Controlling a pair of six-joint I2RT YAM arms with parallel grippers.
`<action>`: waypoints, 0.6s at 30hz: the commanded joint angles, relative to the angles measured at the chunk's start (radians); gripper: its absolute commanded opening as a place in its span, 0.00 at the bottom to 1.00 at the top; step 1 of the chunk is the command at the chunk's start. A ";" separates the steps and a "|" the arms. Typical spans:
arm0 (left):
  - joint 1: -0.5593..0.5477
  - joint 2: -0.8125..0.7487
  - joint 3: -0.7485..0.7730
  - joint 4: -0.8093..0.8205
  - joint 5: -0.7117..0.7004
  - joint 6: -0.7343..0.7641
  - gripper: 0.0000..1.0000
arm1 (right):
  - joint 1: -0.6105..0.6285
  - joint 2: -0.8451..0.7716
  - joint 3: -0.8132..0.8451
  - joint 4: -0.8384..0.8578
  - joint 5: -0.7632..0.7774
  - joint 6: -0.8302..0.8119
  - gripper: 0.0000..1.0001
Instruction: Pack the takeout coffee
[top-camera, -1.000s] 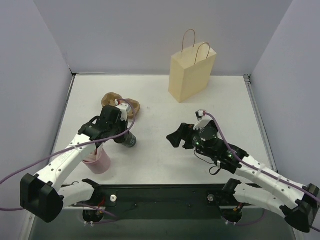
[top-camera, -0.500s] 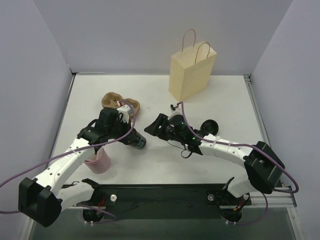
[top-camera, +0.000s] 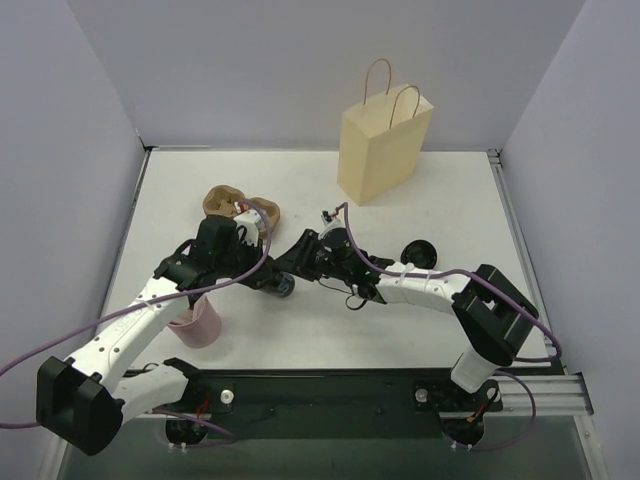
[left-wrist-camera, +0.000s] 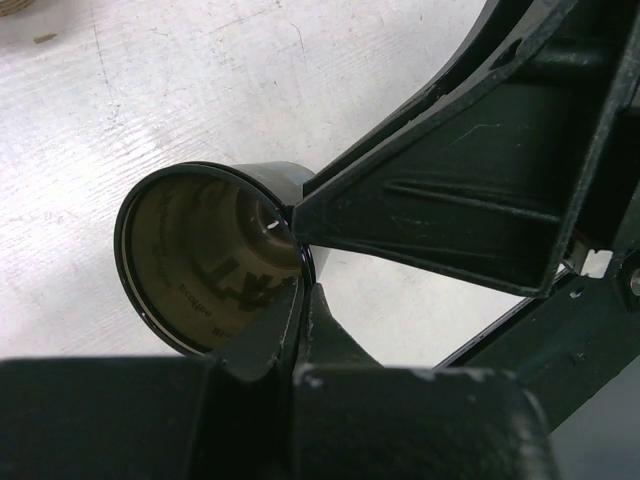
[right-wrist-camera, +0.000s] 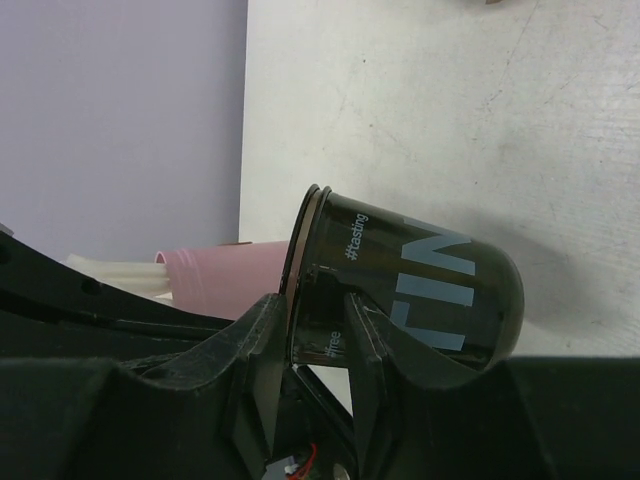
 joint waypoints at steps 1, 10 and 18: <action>-0.001 -0.015 0.004 0.056 0.020 -0.006 0.00 | 0.013 0.013 0.042 0.083 -0.014 0.013 0.29; -0.001 -0.012 0.004 0.058 0.015 -0.006 0.00 | 0.018 0.044 0.045 0.045 -0.019 0.014 0.23; -0.001 -0.018 0.004 0.055 -0.008 -0.008 0.00 | 0.019 0.030 0.029 -0.038 0.032 -0.010 0.21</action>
